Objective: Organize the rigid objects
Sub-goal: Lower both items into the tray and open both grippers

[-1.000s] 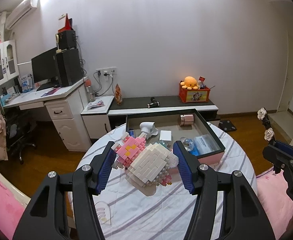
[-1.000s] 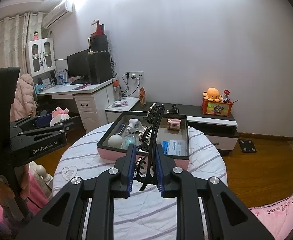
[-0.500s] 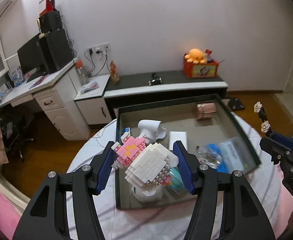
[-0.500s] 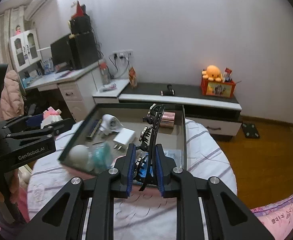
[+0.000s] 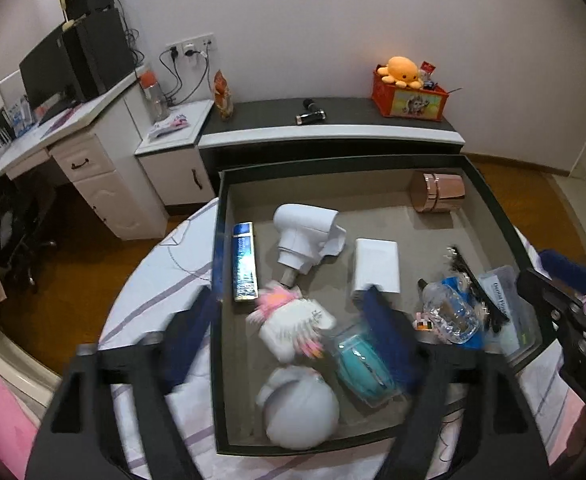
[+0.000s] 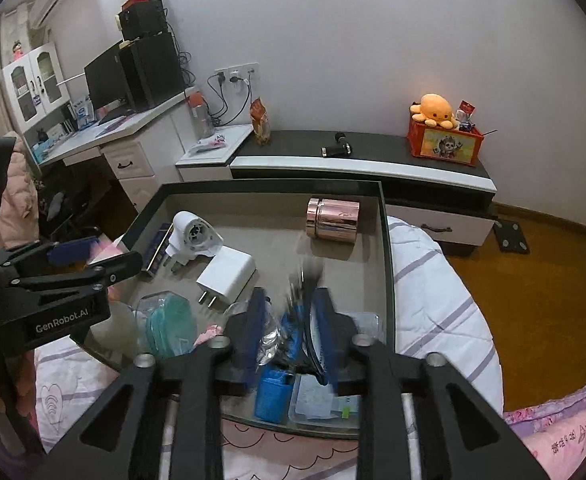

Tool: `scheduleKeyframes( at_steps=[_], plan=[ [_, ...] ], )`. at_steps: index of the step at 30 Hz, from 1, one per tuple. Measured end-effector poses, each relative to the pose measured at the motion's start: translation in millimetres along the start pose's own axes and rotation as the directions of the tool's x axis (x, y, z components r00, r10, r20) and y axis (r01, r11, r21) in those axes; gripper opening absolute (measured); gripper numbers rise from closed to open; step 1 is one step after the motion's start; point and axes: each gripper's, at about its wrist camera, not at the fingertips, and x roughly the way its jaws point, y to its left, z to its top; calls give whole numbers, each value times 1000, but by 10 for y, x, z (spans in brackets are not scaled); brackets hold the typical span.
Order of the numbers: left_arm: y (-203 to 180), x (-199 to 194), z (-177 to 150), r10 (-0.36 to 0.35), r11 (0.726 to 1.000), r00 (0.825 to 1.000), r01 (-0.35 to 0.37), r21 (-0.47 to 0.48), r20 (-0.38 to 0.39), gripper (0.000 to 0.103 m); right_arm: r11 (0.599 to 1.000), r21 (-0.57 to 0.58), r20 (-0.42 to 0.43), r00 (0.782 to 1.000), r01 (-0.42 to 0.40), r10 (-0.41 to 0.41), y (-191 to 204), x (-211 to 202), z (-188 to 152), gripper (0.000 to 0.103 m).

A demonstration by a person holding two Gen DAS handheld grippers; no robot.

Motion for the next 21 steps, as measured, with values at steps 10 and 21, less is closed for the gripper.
scheduleKeyframes(
  at_steps=[10,21],
  plan=[
    [11,-95,-32,13,1000,1000,-13,-8,11,90,1000,12,18,1000,24,-24,-18,-149,9,61],
    [-72,-713,-370,-45,999,982,50,-18,185,93,997,5,115,991,74,-74,110,-665,-206,82]
  ],
)
